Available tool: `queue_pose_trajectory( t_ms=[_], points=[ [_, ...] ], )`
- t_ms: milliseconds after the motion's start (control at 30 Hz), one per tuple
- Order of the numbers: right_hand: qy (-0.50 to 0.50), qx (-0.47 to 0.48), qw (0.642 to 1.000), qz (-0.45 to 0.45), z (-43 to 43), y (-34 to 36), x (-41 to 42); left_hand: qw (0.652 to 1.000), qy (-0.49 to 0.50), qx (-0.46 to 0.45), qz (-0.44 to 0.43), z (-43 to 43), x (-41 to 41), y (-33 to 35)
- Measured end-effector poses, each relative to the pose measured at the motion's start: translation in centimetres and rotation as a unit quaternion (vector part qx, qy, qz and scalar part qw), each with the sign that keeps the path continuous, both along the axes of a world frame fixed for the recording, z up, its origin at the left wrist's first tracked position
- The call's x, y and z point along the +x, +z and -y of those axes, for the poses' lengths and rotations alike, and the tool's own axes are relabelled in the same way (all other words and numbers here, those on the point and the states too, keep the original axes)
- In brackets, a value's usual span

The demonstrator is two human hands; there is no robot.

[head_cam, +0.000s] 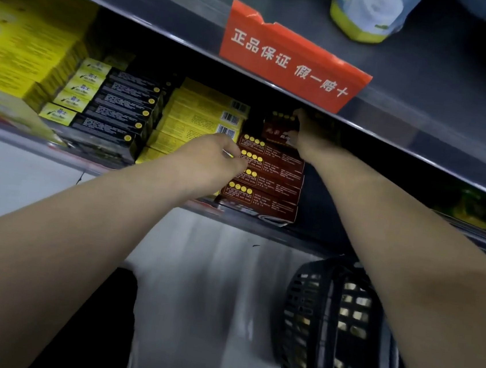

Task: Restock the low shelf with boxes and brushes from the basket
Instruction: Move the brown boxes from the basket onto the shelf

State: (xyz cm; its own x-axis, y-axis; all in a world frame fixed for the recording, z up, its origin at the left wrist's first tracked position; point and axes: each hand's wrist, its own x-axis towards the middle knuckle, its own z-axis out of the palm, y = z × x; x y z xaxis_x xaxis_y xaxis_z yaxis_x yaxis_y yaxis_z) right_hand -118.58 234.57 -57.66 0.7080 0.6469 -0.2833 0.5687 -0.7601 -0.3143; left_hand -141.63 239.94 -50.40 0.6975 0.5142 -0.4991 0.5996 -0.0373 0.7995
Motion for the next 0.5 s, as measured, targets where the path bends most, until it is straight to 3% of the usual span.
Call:
queue_pose_trajectory(
  t_ms=[67,267,400,500],
  points=[
    [0.014,-0.017,0.999,-0.044,-0.8,-1.6,0.0,1.0,-0.001,0.003,0.001,-0.1,0.1,-0.1],
    [0.113,-0.159,0.981,0.003,-1.6,-4.8,0.1,1.0,-0.006,0.025,0.0,-0.4,0.3,-0.1],
    [0.035,-0.148,0.988,0.019,-1.1,-4.1,1.0,1.0,-0.009,0.024,0.002,-0.3,0.3,0.2],
    [0.003,-0.206,0.979,-0.011,0.3,-3.4,1.1,0.999,-0.021,0.031,0.008,0.1,0.2,0.3]
  ],
)
